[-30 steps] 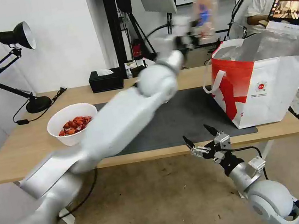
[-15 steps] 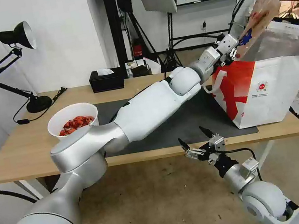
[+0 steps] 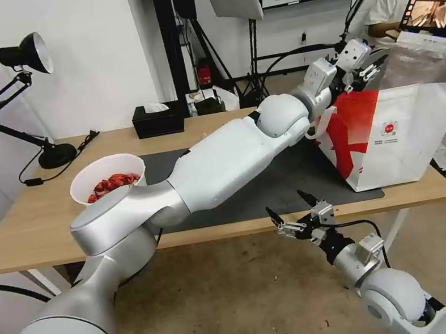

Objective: Pick up the trash from the table and place it into the takeout bag.

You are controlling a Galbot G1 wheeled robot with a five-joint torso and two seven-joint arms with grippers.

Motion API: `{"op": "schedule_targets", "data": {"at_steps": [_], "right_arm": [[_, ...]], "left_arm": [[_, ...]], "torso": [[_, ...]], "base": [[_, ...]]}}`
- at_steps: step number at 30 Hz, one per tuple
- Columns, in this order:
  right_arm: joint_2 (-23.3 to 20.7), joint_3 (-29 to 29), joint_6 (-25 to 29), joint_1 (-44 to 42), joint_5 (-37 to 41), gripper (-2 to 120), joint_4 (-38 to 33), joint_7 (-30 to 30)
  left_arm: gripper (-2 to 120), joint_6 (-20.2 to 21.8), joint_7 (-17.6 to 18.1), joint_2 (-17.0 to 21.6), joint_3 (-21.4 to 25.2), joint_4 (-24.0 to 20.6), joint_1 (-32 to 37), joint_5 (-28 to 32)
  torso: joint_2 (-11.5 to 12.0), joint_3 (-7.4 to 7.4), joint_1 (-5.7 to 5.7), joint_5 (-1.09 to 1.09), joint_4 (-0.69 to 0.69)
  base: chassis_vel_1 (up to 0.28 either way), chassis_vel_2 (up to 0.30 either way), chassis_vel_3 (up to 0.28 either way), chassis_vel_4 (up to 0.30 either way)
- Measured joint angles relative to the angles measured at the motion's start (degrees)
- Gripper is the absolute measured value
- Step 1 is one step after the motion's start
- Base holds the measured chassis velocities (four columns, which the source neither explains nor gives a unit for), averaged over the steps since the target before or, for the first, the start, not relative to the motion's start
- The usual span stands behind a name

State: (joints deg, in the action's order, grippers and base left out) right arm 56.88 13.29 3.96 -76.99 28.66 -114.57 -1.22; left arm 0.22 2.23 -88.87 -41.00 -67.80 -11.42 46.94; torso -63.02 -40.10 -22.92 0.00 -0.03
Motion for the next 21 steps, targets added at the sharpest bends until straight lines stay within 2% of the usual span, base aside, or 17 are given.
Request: {"op": "schedule_targets", "data": {"at_steps": [1, 2, 5, 6, 8, 9, 10, 11, 12, 13, 15, 16, 18, 19, 21], "right_arm": [[0.0, 0.1, 0.0, -0.2, 0.0, 100, -0.3, 0.0], [0.0, 0.1, 0.0, -0.2, 0.0, 100, -0.3, 0.0], [0.7, 2.0, 0.0, -2.5, 0.0, 100, -1.6, -0.2], [0.7, 2.0, 0.0, -2.5, 0.0, 100, -1.6, -0.2], [1.0, 2.2, 0.1, -2.9, 0.0, 100, -1.9, -0.6], [1.0, 2.2, 0.1, -2.9, 0.0, 100, -1.9, -0.6], [1.1, 2.2, 0.1, -2.9, 0.0, 100, -2.0, -0.9], [1.1, 2.2, 0.1, -2.8, 0.0, 100, -2.0, -1.0], [1.1, 2.1, 0.1, -2.6, 0.0, 100, -2.0, -1.3], [1.1, 2.1, 0.1, -2.6, 0.0, 100, -2.0, -1.3], [1.1, 1.8, 0.2, -2.2, 0.2, 100, -2.0, -1.8], [1.1, 1.8, 0.2, -2.2, 0.2, 100, -2.0, -1.8], [1.1, 1.7, 0.2, -2.0, 0.2, 100, -2.0, -2.0], [1.1, 1.7, 0.2, -2.0, 0.2, 100, -2.0, -2.0], [1.1, 1.5, 0.2, -1.8, 0.3, 100, -2.0, -2.3]], "left_arm": [[65, 0.7, 1.2, 1.2, 0.2, -1.5, 0.3, 0.5], [65, 0.7, 1.2, 1.2, 0.2, -1.5, 0.3, 0.5], [79, 1.6, 4.3, 7.5, 1.4, -7.7, 3.3, 1.0], [79, 1.6, 4.3, 7.5, 1.4, -7.7, 3.3, 1.0], [89, 2.0, 6.4, 12.3, 2.5, -12.9, 6.2, 1.1], [89, 2.0, 6.4, 12.3, 2.5, -12.9, 6.2, 1.1], [94, 2.3, 7.9, 15.6, 3.6, -16.2, 8.4, 1.1], [95, 2.5, 8.3, 16.3, 3.9, -17.0, 9.0, 1.1], [99, 3.1, 9.8, 20.0, 5.3, -20.9, 12.4, 1.4], [99, 3.1, 9.8, 20.0, 5.3, -20.9, 12.4, 1.4], [100, 3.5, 11.0, 26.5, 8.6, -26.2, 18.8, 1.0], [100, 3.5, 11.0, 26.5, 8.6, -26.2, 18.8, 1.0], [100, 3.6, 11.1, 31.0, 12.7, -30.0, 24.1, -0.1], [100, 3.6, 11.1, 31.0, 12.7, -30.0, 24.1, -0.1], [100, 3.7, 11.1, 36.2, 19.5, -34.4, 32.3, -1.7]], "torso": [[0.0, 0.0, 0.0, 0.0, 0.01], [0.0, 0.0, 0.0, 0.0, 0.01], [0.0, -0.01, 0.0, -0.02, 0.04], [0.0, -0.01, 0.0, -0.02, 0.04], [0.0, 0.0, 0.0, -0.03, 0.01], [0.0, 0.0, 0.0, -0.03, 0.01], [0.0, 0.0, 0.0, -0.02, 0.01], [0.0, 0.0, 0.01, -0.02, 0.02], [0.0, -0.01, 0.0, -0.04, 0.05], [0.0, -0.01, 0.0, -0.04, 0.05], [0.0, -0.01, 0.01, -0.04, 0.05], [0.0, -0.01, 0.01, -0.04, 0.05], [0.0, -0.01, 0.0, -0.05, 0.01], [0.0, -0.01, 0.0, -0.05, 0.01], [0.0, 0.0, 0.0, -0.04, 0.04]], "base": [[0.0, 0.0, 0.0, 0.0], [0.0, 0.0, 0.0, 0.0], [0.0, 0.0, 0.0, 0.0], [0.0, 0.0, 0.0, 0.0], [0.0, 0.0, 0.0, 0.0], [0.0, 0.0, 0.0, 0.0], [0.0, 0.0, 0.0, 0.0], [0.0, 0.0, 0.0, 0.0], [0.0, 0.0, 0.0, 0.0], [0.0, 0.0, 0.0, 0.0], [0.0, 0.0, 0.0, 0.0], [0.0, 0.0, 0.0, 0.0], [0.0, 0.0, 0.0, 0.0], [0.0, 0.0, 0.0, 0.0], [0.0, 0.0, 0.0, 0.0]]}}
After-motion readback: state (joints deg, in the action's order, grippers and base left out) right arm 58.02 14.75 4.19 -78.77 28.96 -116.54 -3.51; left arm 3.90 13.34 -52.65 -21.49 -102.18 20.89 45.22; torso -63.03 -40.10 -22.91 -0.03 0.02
